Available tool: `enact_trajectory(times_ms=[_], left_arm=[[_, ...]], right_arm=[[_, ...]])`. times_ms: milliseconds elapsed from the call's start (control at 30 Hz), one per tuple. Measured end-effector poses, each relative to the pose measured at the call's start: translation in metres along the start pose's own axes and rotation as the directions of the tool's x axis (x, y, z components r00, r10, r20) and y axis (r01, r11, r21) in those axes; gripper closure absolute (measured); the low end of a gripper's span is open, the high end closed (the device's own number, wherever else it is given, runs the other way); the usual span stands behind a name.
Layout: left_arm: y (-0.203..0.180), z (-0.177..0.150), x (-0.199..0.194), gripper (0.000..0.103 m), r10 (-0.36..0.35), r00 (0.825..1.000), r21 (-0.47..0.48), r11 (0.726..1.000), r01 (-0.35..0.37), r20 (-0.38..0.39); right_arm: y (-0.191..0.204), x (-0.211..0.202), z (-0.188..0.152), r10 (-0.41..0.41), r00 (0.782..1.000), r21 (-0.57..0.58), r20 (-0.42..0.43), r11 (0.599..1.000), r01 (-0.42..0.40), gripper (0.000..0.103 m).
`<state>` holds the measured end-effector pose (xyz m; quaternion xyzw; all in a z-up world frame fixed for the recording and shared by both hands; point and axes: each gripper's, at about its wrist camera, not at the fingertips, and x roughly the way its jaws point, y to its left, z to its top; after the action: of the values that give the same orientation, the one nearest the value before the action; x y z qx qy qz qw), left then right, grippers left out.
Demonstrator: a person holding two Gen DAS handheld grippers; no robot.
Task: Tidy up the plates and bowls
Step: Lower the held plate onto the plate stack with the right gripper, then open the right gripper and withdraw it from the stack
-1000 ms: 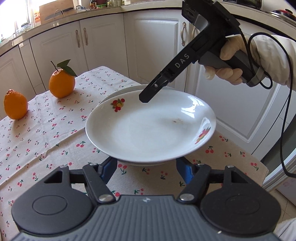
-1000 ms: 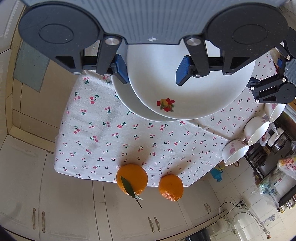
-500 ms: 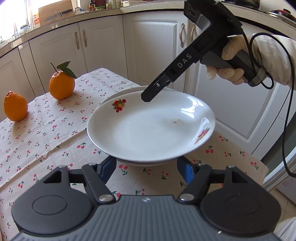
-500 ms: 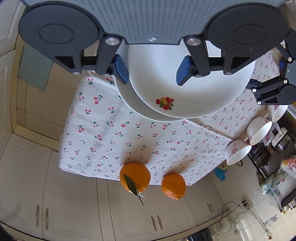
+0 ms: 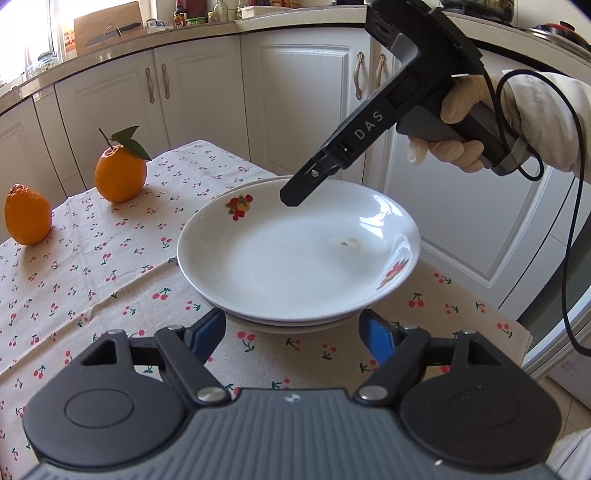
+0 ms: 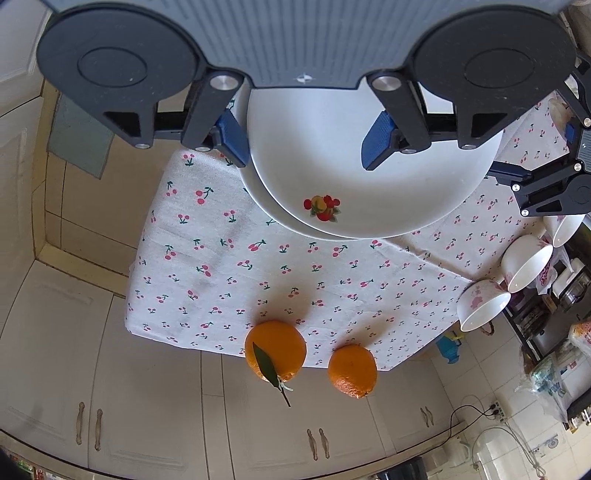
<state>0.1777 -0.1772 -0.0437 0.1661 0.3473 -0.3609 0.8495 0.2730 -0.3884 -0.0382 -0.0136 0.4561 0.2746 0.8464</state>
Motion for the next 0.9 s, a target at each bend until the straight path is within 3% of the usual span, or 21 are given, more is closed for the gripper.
enact_trajectory(times_ms=[100,367,600,900], left_arm=[[0.0,-0.003,-0.003,0.016,0.002,1.0,0.005,1.0,-0.002,0.009],[0.003,-0.009,-0.023,0.013,0.02,0.998,-0.001,1.0,-0.02,0.058],[0.009,-0.019,-0.049,0.012,0.039,0.994,-0.019,0.999,-0.038,0.103],[0.02,-0.054,-0.106,0.011,0.127,0.98,-0.036,0.992,-0.123,0.151]], right_arm=[[0.007,-0.005,0.0,0.007,1.0,-0.006,0.022,1.0,-0.007,0.017],[0.05,-0.026,0.001,-0.021,0.996,-0.051,0.087,0.998,0.025,0.0],[0.113,-0.04,-0.001,-0.023,0.991,-0.146,0.128,0.988,0.042,0.0],[0.189,-0.033,0.001,-0.117,0.979,-0.198,0.166,0.969,0.149,0.0]])
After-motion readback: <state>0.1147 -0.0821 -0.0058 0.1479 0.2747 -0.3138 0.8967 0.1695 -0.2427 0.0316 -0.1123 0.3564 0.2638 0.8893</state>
